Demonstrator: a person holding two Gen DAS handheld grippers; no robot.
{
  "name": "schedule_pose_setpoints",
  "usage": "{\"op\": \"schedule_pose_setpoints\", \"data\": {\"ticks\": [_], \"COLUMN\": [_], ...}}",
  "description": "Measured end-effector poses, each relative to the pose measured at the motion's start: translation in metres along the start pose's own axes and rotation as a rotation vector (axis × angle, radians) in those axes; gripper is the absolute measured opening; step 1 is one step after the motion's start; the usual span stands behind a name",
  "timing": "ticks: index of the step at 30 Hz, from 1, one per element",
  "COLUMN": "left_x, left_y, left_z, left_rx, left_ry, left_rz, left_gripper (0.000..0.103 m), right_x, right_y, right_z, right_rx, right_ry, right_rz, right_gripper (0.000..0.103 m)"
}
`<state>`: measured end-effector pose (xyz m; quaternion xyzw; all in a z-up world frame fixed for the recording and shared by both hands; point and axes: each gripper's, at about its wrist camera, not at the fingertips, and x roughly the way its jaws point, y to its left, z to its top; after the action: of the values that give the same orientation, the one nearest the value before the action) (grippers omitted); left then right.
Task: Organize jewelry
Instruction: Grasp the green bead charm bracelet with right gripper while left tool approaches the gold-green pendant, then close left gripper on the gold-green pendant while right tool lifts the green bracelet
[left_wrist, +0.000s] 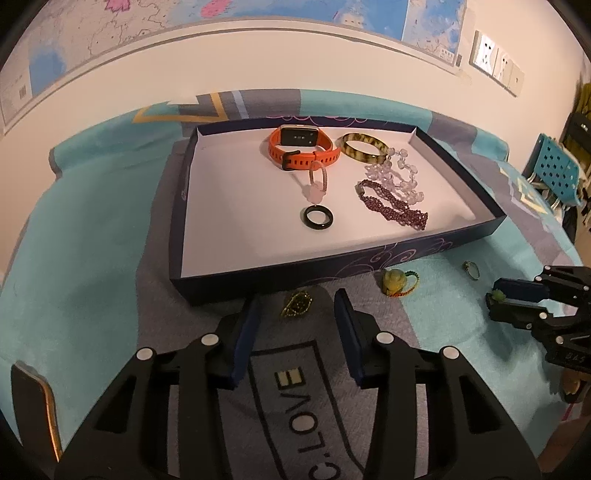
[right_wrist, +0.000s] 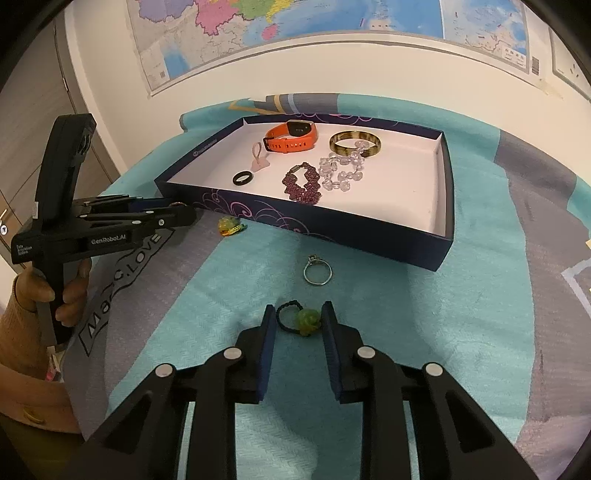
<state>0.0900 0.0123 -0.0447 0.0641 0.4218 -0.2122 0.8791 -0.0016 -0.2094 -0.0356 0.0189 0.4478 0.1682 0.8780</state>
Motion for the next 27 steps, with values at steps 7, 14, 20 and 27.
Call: {"op": "schedule_pose_setpoints", "data": {"ticks": [7,14,20,27], "left_x": [-0.001,-0.006,-0.012,-0.016], "left_y": [-0.001,-0.005,-0.006,-0.006], "left_z": [-0.002,-0.007,-0.013,-0.015], "left_rx": [-0.007,-0.007,-0.021,-0.029], "left_ry": [0.008,0.005,0.004,0.003], "left_rz": [-0.013,-0.038,-0.061,-0.071], "left_gripper": [0.013,0.012,0.012,0.012], "right_x": [0.000,-0.003,-0.008,-0.011], "right_y": [0.000,-0.006,-0.009,-0.008], "right_z": [0.000,0.000,0.001,0.003], "right_rx": [0.003,0.025,0.040,0.050], "right_ry": [-0.001,-0.006,-0.018,-0.034], "right_rz": [0.005,0.035,0.053,0.082], "right_gripper": [0.022,0.021,0.021,0.021]}}
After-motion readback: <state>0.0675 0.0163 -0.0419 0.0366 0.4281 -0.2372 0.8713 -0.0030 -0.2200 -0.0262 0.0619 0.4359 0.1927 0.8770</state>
